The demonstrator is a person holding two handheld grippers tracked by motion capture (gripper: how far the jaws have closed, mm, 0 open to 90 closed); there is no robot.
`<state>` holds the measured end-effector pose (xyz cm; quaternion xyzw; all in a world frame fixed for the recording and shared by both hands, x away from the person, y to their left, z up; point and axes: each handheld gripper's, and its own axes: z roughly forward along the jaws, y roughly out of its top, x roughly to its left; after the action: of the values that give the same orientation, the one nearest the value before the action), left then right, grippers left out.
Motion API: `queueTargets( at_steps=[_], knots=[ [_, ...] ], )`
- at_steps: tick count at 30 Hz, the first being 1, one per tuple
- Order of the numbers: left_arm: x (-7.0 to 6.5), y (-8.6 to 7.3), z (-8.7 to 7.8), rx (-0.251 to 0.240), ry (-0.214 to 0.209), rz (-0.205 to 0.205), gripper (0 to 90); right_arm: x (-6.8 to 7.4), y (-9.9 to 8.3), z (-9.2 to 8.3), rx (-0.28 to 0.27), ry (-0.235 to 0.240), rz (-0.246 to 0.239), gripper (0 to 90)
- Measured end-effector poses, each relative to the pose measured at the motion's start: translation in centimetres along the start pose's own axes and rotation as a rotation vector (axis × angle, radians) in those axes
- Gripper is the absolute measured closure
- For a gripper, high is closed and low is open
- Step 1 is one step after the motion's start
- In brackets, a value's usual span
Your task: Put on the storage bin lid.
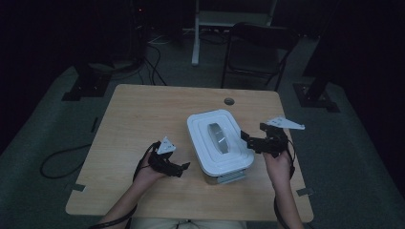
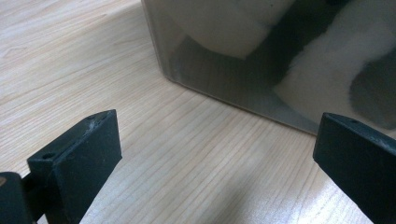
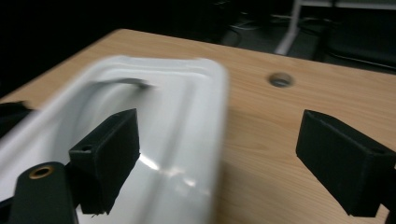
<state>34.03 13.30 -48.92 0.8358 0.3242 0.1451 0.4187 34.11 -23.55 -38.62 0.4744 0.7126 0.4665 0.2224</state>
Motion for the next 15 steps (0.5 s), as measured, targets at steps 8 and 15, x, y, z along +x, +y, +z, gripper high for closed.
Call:
queueTargets(
  at_steps=[8,15],
  knots=[
    [0.0,0.1,0.2,0.001,0.000,-0.005,1.7,-4.4,-2.2,2.1,0.010,-0.126,0.049,13.3],
    [-0.1,0.3,0.4,-0.002,-0.002,-0.009,1.7,-5.8,-6.2,4.2,0.079,-0.167,0.050,13.2]
  ],
)
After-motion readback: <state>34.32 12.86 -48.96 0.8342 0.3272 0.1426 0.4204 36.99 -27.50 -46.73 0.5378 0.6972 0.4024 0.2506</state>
